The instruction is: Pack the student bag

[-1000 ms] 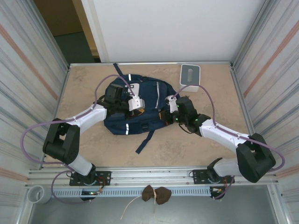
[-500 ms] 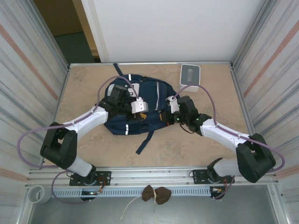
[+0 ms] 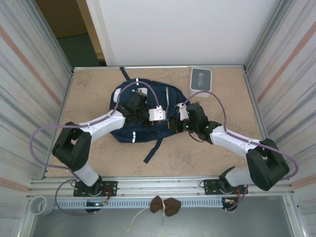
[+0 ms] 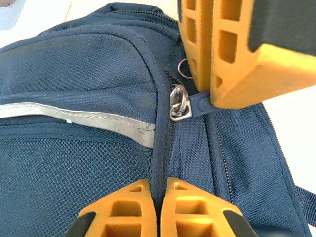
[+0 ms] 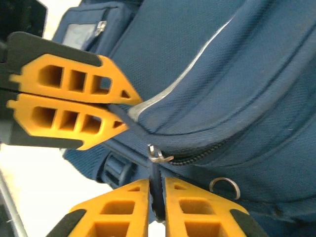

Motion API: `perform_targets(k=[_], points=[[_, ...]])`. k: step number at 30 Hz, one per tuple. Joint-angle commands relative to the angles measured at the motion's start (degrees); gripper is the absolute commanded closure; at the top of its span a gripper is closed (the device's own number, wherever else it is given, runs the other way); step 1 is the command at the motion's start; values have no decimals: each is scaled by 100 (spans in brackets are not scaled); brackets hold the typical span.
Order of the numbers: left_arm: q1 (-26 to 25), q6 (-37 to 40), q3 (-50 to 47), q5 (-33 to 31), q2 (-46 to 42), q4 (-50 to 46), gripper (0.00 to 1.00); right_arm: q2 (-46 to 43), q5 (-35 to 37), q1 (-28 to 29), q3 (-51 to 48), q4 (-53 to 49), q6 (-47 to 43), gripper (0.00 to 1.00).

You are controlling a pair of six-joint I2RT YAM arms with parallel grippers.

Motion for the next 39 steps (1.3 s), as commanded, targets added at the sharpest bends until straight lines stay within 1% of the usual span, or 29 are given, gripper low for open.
perform_targets(k=[1,3,5,9,11,14,20,29,31,33,37,39], points=[[164,-331,140,681,-117,-96,100,-435,1253,113,-140,-342,-127,68],[255,-514,143,1067,-157,-120,100,-660,1774,347,-224,-378,-382,60],[313,-629,193,1277,-143,-195,100,-754,2312,650,-245,-389,-637,56],[449,-998,439,1611,-41,-440,100,-824,3235,1284,-352,-82,-1128,53],[519,-1163,581,1760,31,-611,100,-826,3498,1521,-432,153,-1341,52],[547,-1278,672,1797,74,-683,100,-758,3670,1713,-433,363,-1505,52],[548,-1305,667,1902,50,-631,100,-420,3919,1902,-279,628,-1614,55],[555,-1288,639,1824,26,-639,100,298,3990,1914,146,940,-1705,59],[551,-1263,631,1816,33,-646,100,472,4063,1920,286,915,-1738,61],[560,-1253,625,1815,39,-655,100,602,4199,1920,350,925,-1738,67],[647,-1180,583,1964,-13,-640,100,583,4446,1864,237,939,-1679,85],[695,-1056,531,2045,-61,-653,100,478,4444,1817,120,939,-1633,91]])
